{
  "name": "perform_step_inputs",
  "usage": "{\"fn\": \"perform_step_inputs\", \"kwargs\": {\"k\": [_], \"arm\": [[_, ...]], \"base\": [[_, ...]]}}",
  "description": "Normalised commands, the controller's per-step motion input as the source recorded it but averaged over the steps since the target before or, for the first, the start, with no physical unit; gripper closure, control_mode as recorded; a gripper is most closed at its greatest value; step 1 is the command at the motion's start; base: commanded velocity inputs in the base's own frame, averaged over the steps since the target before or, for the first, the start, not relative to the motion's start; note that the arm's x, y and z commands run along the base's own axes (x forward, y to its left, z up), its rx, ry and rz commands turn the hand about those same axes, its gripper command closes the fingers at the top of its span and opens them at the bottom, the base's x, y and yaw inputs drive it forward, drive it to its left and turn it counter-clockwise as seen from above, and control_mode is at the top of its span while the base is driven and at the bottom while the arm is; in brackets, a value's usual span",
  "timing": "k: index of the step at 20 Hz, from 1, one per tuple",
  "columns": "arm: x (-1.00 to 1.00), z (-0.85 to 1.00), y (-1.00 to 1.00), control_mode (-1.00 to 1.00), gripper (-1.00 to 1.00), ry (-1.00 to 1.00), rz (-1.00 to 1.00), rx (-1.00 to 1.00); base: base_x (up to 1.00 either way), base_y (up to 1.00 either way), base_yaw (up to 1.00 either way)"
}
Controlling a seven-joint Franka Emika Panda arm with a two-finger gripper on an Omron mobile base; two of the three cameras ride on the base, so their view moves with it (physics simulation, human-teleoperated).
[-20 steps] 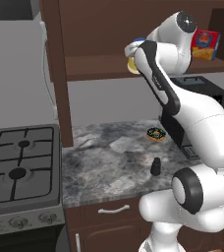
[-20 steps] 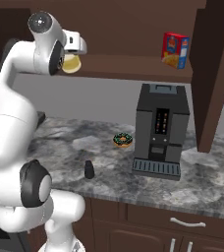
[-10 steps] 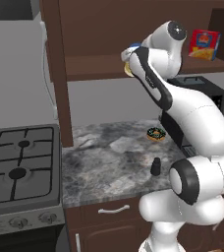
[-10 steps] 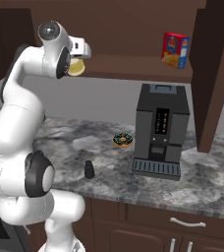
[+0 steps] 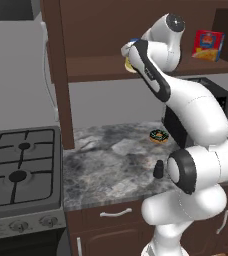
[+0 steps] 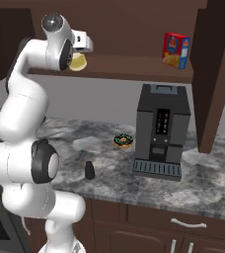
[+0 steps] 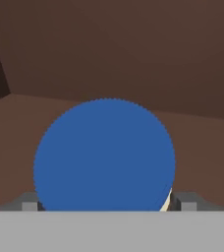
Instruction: Pick the shaker and mayonnaise from the counter and place them in the cabinet.
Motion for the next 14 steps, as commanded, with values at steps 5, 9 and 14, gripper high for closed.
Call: {"fn": "perform_step_inputs", "kwargs": {"k": [5,9,14], "arm": [[0.56,-0.32,0.0,-1.0,1.0,0.0,0.0,-0.05],[0.52,-0.28,0.0,-1.0,1.0,0.0,0.0,-0.08],[0.48,-0.26,0.0,-1.0,1.0,0.0,0.0,-0.09]], "base": [[0.0,0.0,0.0],[0.0,0.0,0.0],[0.0,0.0,0.0]]}}
